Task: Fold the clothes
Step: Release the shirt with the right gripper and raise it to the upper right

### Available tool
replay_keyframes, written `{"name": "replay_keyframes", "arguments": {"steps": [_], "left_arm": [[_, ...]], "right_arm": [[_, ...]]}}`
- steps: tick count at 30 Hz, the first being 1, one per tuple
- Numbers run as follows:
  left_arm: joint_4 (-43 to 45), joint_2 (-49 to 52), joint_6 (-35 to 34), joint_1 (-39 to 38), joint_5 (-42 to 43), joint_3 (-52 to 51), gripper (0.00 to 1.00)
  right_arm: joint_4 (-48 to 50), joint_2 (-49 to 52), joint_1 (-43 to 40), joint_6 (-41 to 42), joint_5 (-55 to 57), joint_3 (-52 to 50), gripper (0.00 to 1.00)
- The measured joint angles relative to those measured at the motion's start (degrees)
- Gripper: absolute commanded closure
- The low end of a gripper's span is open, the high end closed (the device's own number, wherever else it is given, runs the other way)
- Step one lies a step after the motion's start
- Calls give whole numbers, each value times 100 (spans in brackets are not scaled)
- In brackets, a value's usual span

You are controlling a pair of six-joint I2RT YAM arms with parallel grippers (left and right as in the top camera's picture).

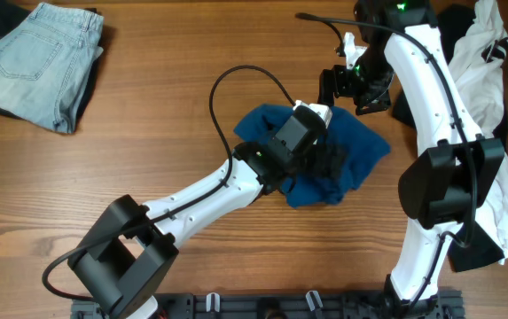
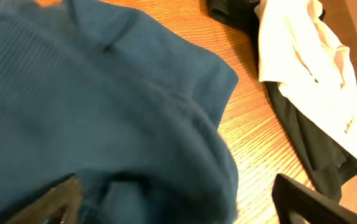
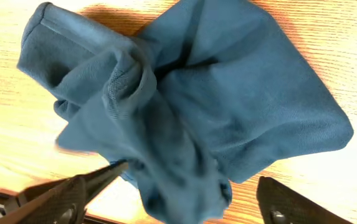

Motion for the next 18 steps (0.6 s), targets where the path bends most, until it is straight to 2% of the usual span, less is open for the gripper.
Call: {"name": "replay_keyframes", "arguments": {"steps": [5,11,18], "left_arm": [[9,96,4,4,0,0,0],[33,203,2,35,-7,0,0],[435,203,2,63,-26,7,0]], "right_arm": [[7,0,-4,7,66,0,1],[-85,0,-79,31,262,210,1],[-229,-15,-719,92,258,922,1]]}}
